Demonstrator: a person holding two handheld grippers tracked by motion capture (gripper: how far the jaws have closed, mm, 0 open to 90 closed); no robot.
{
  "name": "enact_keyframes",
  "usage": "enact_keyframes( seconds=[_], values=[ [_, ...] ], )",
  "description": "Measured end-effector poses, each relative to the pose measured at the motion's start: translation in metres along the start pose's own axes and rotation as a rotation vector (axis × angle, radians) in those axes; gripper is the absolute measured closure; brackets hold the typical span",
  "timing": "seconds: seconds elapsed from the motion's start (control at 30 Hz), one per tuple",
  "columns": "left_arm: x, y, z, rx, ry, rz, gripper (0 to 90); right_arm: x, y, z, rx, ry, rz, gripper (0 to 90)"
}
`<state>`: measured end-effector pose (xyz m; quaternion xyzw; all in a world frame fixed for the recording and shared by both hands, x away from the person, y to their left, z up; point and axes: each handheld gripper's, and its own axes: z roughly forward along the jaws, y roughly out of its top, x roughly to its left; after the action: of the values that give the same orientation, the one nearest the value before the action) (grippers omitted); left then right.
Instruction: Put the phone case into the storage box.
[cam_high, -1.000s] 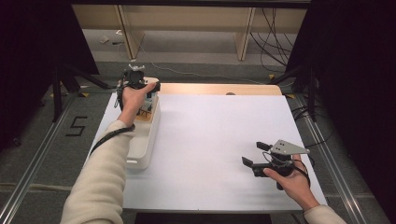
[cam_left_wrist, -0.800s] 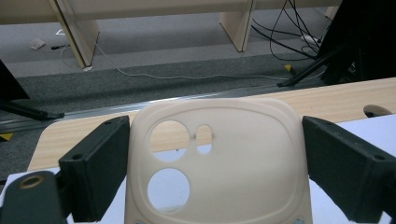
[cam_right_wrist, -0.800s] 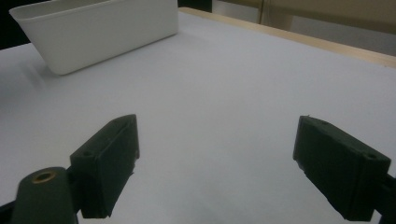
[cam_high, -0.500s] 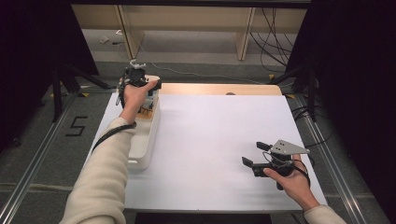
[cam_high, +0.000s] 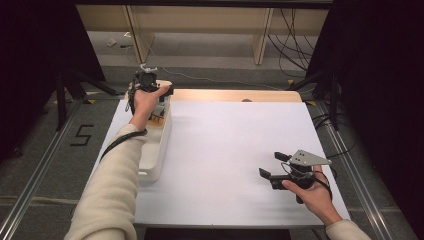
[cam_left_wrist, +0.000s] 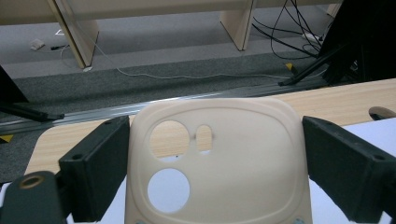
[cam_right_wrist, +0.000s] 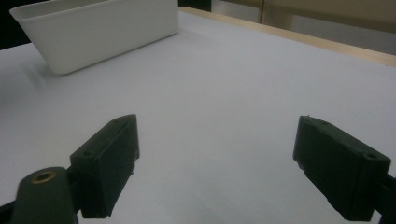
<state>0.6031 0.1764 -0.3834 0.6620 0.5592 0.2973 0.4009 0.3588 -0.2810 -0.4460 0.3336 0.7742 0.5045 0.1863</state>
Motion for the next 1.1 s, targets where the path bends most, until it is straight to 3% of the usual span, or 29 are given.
enact_keyframes(
  seconds=[1.1],
  values=[
    [0.003, -0.006, 0.011, 0.033, 0.002, 0.017, 10.5, 0.000, 0.000, 0.000, 0.002, 0.001, -0.001, 15.4]
  ],
)
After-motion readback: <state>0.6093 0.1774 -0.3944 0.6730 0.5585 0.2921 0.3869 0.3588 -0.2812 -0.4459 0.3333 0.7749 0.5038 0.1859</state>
